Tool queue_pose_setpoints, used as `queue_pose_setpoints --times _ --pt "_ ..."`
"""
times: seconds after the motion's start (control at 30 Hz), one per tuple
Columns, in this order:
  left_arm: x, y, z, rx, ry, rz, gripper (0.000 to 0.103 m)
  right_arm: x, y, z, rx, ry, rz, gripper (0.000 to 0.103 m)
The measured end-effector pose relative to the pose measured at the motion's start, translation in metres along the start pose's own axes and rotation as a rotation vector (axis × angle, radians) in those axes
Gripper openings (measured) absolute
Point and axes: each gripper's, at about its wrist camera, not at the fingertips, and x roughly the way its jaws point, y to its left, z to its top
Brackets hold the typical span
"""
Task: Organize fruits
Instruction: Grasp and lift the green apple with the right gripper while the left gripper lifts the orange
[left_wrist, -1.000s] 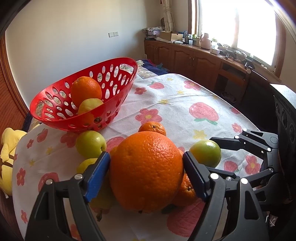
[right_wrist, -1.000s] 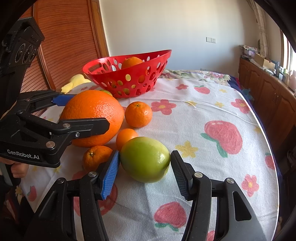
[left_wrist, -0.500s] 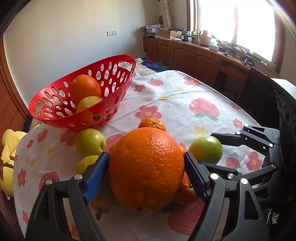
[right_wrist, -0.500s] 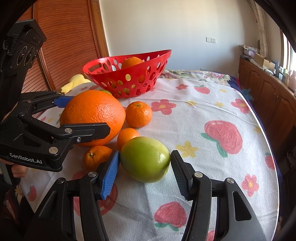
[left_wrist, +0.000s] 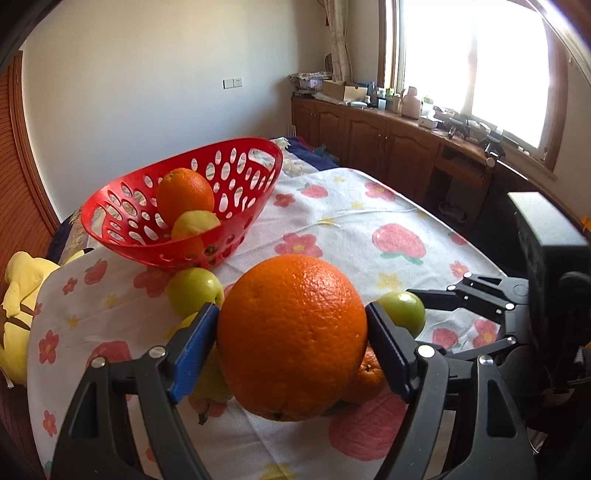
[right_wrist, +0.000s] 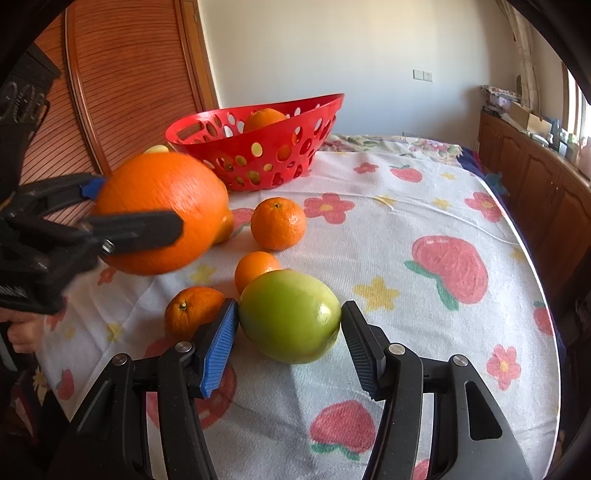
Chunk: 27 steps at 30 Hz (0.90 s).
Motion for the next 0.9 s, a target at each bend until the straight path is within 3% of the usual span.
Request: queue_pose_setpoints --times 0.63,0.9 --pt "-0.055 0.024 0.031 -0.025 -0.132 0.010 0.079 -0.007 -0.003 0.002 0.005 -0.006 -0.008 0.058" --pt "-0.062 0.052 0.050 -0.044 -0.165 0.047 0.079 -0.026 -0.013 0.040 -0.024 -0.068 -0.007 0.058"
